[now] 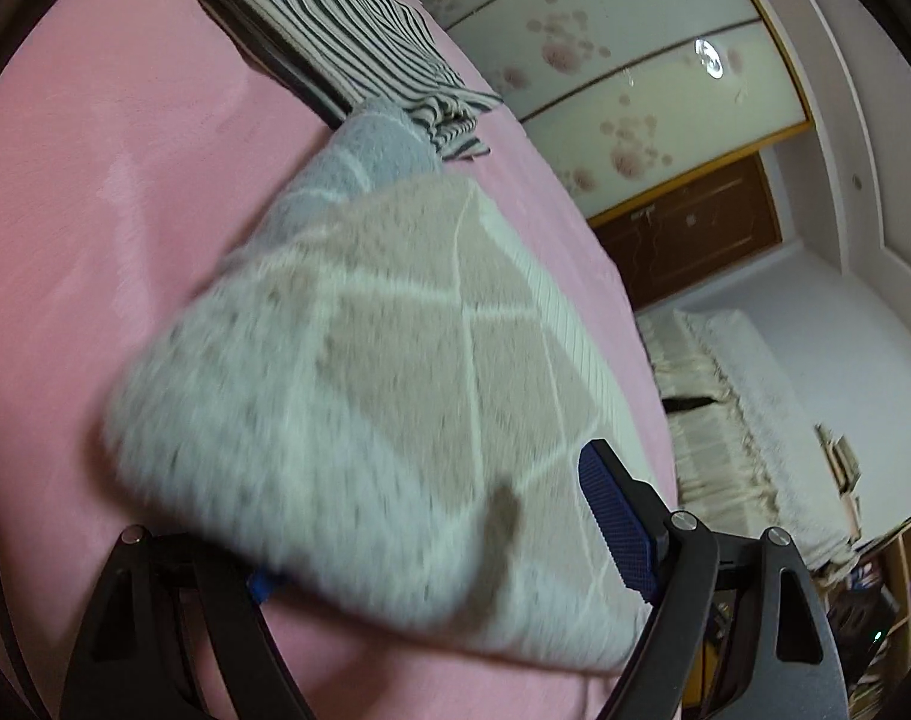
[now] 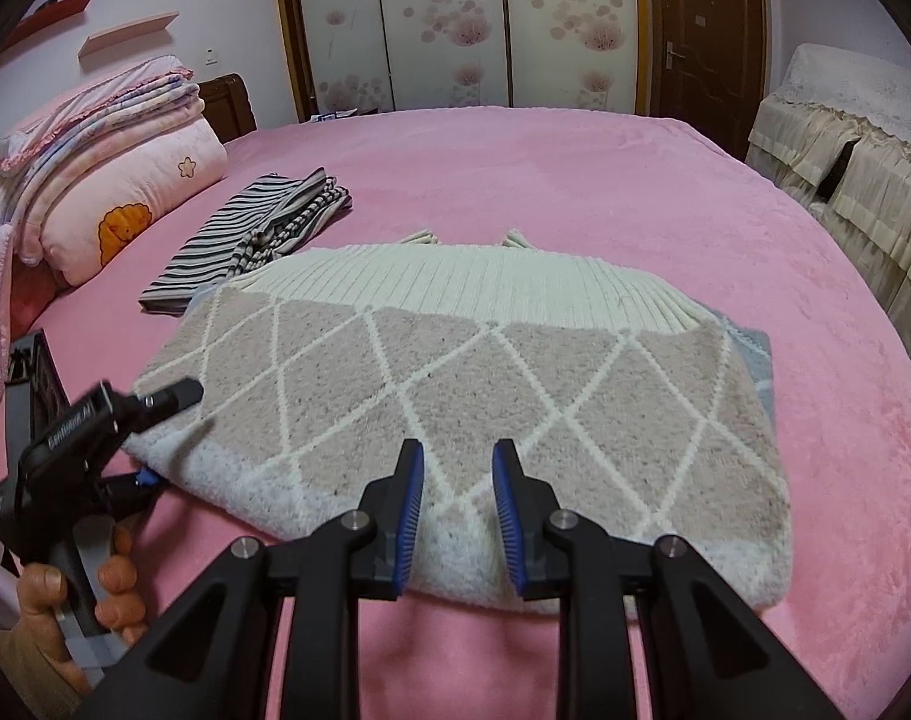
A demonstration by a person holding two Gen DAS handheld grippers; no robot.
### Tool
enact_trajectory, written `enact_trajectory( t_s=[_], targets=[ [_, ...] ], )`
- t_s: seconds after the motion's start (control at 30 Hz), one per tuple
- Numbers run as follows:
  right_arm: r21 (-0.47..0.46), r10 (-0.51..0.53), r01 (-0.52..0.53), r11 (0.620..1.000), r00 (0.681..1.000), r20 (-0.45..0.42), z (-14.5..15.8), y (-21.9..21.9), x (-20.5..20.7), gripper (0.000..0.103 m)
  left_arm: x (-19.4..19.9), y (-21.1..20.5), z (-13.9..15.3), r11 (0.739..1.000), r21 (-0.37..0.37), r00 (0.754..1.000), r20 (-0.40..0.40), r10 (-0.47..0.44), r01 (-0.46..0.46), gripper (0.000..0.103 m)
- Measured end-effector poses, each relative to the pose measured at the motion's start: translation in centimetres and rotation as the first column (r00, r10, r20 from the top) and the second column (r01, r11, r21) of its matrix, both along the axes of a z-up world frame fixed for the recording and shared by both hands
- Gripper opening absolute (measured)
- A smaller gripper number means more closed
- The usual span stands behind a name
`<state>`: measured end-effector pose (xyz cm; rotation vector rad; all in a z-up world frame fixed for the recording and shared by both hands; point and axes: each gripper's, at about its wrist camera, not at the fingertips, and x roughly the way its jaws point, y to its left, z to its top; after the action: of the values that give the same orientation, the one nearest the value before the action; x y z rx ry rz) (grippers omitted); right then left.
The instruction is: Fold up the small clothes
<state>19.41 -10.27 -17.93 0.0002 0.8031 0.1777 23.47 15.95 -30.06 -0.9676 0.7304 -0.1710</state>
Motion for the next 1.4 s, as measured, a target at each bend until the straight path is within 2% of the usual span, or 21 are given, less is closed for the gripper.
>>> enact_trajectory(
  t_s=[0.23,0.27,0.33,0.4,0.43,0.57,0.63,0.83,1.0,1.17,1.3,1.4],
  targets=[
    [0.004,-0.004,0.004,1.000,1.000,0.012,-0.3,0.8,2.3,0.024,2.5,0.4,-0.2,0.996,-0.079,0.999,-0.002,0.045,-0.045,0.082],
    [0.008,-0.001,0.001,1.000,1.000,0.015,-0.3,1.0,2.6,0.024,2.8,0.5,-0.2,0.994,-0.089,0.998,-0.010,0.057,-0.057,0.080],
    [0.006,0.009,-0.009,1.000,1.000,0.023,-0.4,1.5,3.5,0.024,3.3,0.5,0.0,0.996,-0.068,0.998,-0.031,0.061,-0.063,0.064],
    [-0.005,0.016,-0.016,1.000,0.999,0.031,-0.5,2.1,4.4,0.023,3.9,-0.1,0.7,0.998,0.035,0.996,-0.069,0.059,-0.057,0.030],
    [-0.009,0.019,-0.019,1.000,0.999,0.033,-0.6,2.5,4.9,0.023,4.2,-0.5,1.1,0.994,0.095,0.995,-0.082,0.058,-0.050,0.026],
    [0.002,0.020,-0.020,1.000,0.999,0.026,-1.3,3.5,7.1,0.011,4.3,-0.8,2.9,0.980,0.199,0.998,-0.052,0.040,-0.029,0.023],
    [-0.010,0.001,-0.001,1.000,1.000,0.017,-1.8,3.8,8.0,0.009,4.0,-1.5,4.2,0.966,0.256,0.999,-0.023,0.037,-0.030,0.022],
    [-0.010,0.006,-0.007,1.000,0.998,-0.055,-4.8,4.4,10.1,0.006,3.2,-4.2,8.7,0.917,0.397,0.997,0.080,-0.003,-0.029,0.022],
    [0.044,0.024,-0.021,0.999,0.997,-0.076,-5.2,3.8,10.7,0.006,3.2,-7.2,11.9,0.869,0.494,0.991,0.121,-0.056,-0.011,0.022],
    [0.219,0.017,0.005,0.976,0.995,-0.102,-4.0,0.1,10.2,0.005,2.9,-11.1,15.3,0.799,0.600,0.978,0.151,-0.142,0.023,0.022],
    [0.297,-0.061,0.073,0.952,0.997,-0.051,-1.9,-5.2,7.1,0.006,3.1,-16.0,17.2,0.748,0.660,0.958,0.161,-0.238,0.075,0.022],
    [0.320,-0.127,0.131,0.939,0.991,-0.033,-1.4,-9.4,4.6,0.006,3.0,-20.4,17.6,0.712,0.692,0.937,0.160,-0.310,0.117,0.022]
  ],
)
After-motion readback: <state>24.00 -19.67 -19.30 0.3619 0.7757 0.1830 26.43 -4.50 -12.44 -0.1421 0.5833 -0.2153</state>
